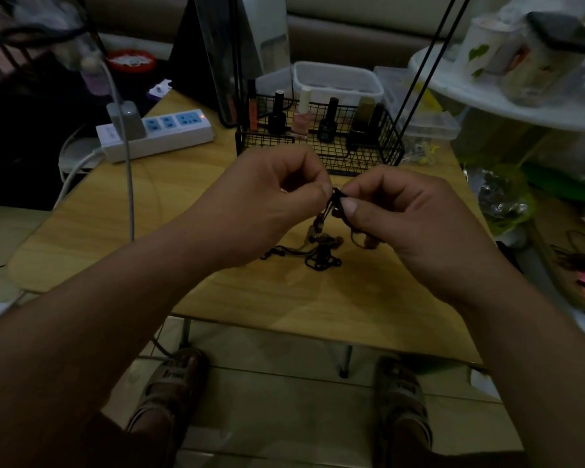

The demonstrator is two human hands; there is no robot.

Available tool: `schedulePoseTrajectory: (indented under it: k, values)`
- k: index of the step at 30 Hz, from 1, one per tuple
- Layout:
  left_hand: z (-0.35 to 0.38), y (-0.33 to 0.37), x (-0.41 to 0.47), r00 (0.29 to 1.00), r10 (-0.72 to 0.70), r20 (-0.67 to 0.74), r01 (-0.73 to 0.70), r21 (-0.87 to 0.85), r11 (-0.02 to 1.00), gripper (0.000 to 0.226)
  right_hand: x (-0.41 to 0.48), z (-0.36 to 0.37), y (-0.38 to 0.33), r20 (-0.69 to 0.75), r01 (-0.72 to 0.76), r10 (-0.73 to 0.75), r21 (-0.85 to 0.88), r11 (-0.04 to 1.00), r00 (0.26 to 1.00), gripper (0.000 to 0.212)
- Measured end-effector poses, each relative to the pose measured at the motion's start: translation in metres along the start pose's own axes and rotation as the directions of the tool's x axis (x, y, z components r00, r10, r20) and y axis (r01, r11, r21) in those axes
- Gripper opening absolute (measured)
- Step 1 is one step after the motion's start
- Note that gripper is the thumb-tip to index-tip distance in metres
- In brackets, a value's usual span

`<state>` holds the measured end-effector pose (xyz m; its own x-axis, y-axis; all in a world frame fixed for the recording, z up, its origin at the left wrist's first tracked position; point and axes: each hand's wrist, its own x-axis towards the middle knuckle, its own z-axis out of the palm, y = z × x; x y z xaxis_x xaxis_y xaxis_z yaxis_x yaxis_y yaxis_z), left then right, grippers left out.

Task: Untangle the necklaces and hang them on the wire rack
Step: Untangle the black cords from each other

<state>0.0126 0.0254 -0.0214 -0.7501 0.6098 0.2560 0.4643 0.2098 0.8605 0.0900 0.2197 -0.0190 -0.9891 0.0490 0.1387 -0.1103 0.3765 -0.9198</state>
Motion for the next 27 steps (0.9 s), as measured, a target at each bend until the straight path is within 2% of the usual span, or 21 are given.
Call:
schedulePoseTrajectory:
  k: [7,12,19,27]
  values:
    - [0.002,0.002,-0.002,0.999,0.015,0.03,-0.015,-0.014,1.0,0.007,0.001,0.001,-0.002,-0.086,0.02,-0.032,-0.139,0.99,0.996,0.006]
    - [-0.001,0.0,-0.001,1.0,0.001,0.013,0.0,-0.116,0.993,0.009,-0.002,0.0,-0.002,-0.243,-0.001,-0.044,-0.185,0.983,0.969,0.018]
    - [0.004,-0.002,0.0,0.999,0.018,-0.038,-0.021,-0.087,0.996,0.008,-0.006,0.009,-0.008,-0.331,0.054,-0.119,-0.2,0.978,0.936,0.012]
    - [0.005,-0.002,-0.001,0.999,0.044,-0.003,-0.044,-0.027,0.999,0.007,-0.006,0.009,-0.005,-0.151,-0.043,0.049,0.041,0.998,0.987,0.006]
